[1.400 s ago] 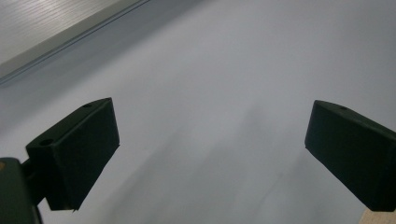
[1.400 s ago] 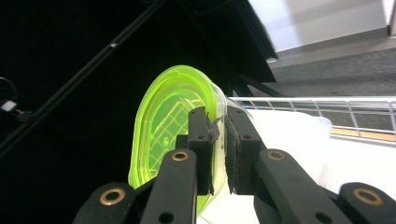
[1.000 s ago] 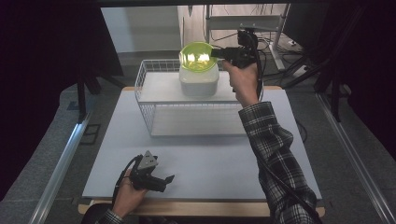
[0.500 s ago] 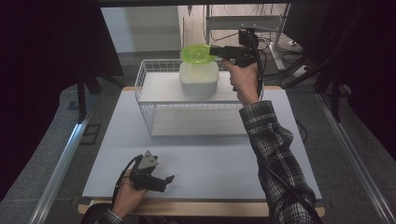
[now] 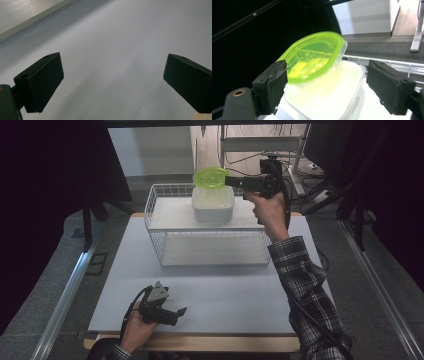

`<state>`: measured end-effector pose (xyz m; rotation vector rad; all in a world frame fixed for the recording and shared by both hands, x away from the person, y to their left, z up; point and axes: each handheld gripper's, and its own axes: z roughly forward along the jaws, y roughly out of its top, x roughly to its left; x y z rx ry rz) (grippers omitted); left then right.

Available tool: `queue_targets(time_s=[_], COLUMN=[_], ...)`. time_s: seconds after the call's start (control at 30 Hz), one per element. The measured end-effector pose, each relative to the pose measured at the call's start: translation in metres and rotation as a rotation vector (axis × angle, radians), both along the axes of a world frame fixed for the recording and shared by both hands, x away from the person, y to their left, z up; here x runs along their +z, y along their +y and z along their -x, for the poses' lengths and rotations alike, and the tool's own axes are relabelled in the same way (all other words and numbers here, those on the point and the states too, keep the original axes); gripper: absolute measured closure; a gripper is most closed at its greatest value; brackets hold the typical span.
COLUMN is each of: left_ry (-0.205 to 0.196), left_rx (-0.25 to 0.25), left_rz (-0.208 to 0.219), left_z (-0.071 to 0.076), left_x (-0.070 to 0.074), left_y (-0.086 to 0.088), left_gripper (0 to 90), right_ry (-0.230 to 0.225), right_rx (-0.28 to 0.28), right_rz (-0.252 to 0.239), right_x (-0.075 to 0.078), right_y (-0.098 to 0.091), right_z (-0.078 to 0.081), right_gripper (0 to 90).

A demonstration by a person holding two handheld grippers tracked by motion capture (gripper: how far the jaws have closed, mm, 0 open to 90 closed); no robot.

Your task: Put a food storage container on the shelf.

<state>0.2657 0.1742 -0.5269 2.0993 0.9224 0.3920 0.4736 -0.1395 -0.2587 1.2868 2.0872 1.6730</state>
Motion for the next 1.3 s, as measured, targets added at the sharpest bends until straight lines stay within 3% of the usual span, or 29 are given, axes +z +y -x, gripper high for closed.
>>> queue_targets(time_s=[0.23, 0.67, 1.3], left_ry=[0.004, 0.007, 0.004], left_rx=[0.003, 0.002, 0.001], left_rz=[0.029, 0.031, 0.028], left_z=[0.000, 0.000, 0.000], left_x=[0.001, 0.001, 0.001], left_y=[0.001, 0.001, 0.001], left_gripper=[2.6, 2.7, 2.7], right_ry=[-0.043, -0.111, -0.143], right_rx=[0.047, 0.093, 0.146], right_rz=[0.044, 0.135, 0.223], right_x=[-0.011, -0.029, -0.066], right_y=[-0.004, -0.004, -0.009], right_z=[0.018, 0.042, 0.069], right_gripper=[12.5, 8.8, 4.4])
